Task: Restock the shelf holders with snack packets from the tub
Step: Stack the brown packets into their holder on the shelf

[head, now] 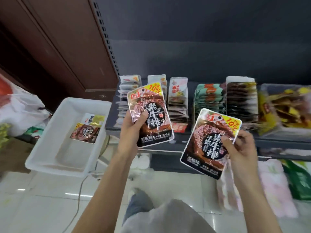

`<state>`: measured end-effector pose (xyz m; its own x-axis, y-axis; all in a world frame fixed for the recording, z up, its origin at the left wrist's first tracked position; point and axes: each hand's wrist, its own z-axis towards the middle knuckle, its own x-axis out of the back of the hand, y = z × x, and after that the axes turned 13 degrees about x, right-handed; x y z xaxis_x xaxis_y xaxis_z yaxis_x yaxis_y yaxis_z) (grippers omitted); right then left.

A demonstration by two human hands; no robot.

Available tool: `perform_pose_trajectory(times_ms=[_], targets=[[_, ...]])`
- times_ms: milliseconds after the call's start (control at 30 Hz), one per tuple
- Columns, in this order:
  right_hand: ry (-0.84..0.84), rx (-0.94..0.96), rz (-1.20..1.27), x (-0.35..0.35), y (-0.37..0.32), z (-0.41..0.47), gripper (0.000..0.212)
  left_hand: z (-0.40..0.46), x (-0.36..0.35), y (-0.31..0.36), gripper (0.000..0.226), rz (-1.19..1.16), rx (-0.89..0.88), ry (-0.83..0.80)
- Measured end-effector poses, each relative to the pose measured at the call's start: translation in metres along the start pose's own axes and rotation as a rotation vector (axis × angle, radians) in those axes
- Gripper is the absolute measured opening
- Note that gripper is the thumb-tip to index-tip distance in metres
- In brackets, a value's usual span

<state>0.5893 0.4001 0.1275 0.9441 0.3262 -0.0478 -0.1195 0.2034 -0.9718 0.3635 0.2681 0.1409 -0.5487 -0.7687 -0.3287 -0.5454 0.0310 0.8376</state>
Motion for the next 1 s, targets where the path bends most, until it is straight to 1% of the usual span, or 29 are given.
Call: perform_pose_trajectory(times_ms=[100,167,233,333,400,500,567,700,800,900,1000], targets=[[0.098,0.024,-0.077,0.057,-0.001,0.017,0.033,0.008,-0.054,0.005,0.057,0.099,-0.138,-0.064],[0.167,0.045,-0.103,0.087,-0.001,0.031,0.037,0.019,-0.089,0.01,0.051,0.119,-0.208,-0.093],[0.229,0.064,-0.113,0.11,-0.001,0.047,0.039,0.039,-0.122,0.016,0.04,0.127,-0.24,-0.126],[0.305,0.123,-0.146,0.133,0.002,0.072,0.036,0.077,-0.172,0.029,0.03,0.126,-0.251,-0.187],[0.35,0.136,-0.142,0.142,0.007,0.09,0.033,0.101,-0.207,0.036,0.027,0.169,-0.337,-0.241],[0.389,0.149,-0.135,0.147,0.011,0.115,0.03,0.133,-0.258,0.032,0.021,0.324,-0.472,-0.278],[0.399,0.15,-0.122,0.15,0.013,0.132,0.029,0.153,-0.283,0.02,0.02,0.444,-0.504,-0.264],[0.387,0.146,-0.129,0.157,0.014,0.161,0.029,0.18,-0.305,-0.007,0.02,0.616,-0.448,-0.242],[0.375,0.132,-0.089,0.163,0.016,0.177,0.021,0.187,-0.301,-0.017,0.024,0.664,-0.392,-0.201],[0.343,0.096,-0.049,0.167,0.019,0.189,0.021,0.187,-0.292,-0.017,0.022,0.724,-0.426,-0.173],[0.308,0.07,-0.021,0.171,0.022,0.198,0.024,0.185,-0.287,-0.015,0.027,0.858,-0.507,-0.169]])
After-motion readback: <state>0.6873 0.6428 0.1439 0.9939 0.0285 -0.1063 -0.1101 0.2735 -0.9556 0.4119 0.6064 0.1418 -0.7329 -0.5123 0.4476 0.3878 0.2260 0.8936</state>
